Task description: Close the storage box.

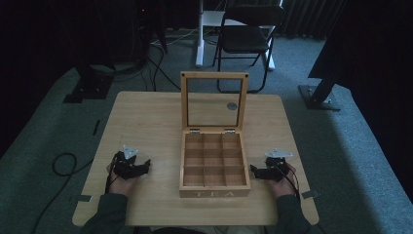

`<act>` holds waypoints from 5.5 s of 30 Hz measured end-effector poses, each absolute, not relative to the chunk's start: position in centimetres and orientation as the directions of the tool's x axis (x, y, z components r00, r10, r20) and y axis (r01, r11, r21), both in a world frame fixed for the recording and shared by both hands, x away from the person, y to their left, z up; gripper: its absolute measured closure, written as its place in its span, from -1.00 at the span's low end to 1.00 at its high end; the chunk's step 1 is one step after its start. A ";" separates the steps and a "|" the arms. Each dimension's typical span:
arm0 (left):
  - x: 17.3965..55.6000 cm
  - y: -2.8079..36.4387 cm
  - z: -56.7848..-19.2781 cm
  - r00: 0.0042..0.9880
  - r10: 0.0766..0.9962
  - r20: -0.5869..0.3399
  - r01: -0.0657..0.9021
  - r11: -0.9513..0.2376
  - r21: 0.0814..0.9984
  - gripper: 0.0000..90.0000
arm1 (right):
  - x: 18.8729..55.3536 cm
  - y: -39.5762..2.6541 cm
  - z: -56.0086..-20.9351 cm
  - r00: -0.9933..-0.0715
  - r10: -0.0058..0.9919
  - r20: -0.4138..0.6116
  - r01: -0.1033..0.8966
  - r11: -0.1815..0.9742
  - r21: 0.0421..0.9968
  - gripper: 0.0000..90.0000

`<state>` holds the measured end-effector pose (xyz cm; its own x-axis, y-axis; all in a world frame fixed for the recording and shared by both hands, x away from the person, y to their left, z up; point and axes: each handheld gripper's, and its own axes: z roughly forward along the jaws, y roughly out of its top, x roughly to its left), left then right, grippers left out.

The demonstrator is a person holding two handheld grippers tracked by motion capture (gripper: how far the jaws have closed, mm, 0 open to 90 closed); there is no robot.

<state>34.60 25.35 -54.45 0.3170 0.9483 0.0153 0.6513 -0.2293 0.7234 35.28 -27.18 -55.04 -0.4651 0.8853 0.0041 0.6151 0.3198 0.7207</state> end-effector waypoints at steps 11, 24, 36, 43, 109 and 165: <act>34.6 25.3 -54.5 0.335 0.942 0.015 0.652 -0.243 0.719 -0.50 | 35.3 -27.1 -55.0 -0.475 0.880 0.006 0.611 0.325 0.722 -0.74; 34.5 25.5 -54.3 0.315 0.949 0.012 0.658 -0.227 0.718 -0.31 | 35.2 -27.6 -54.5 -0.463 0.887 0.005 0.621 0.320 0.715 -0.29; 34.8 25.4 -52.8 0.322 0.946 0.025 0.653 -0.241 0.718 -0.14 | 34.8 -28.3 -51.9 -0.455 0.890 0.040 0.617 0.283 0.734 0.10; 35.7 24.7 -50.7 0.363 0.931 0.050 0.619 -0.281 0.733 -0.15 | 35.6 -27.5 -49.9 -0.466 0.884 0.039 0.591 0.278 0.758 0.10; 46.6 11.2 -42.3 0.520 0.854 0.015 0.488 -0.312 0.815 0.06 | 48.4 -20.5 -42.7 -0.516 0.845 0.137 0.547 0.202 0.813 0.12; 39.6 13.2 -40.7 0.581 0.814 -0.001 0.364 -0.259 0.895 0.19 | 41.4 -22.1 -38.3 -0.529 0.848 0.034 0.474 0.262 0.841 0.67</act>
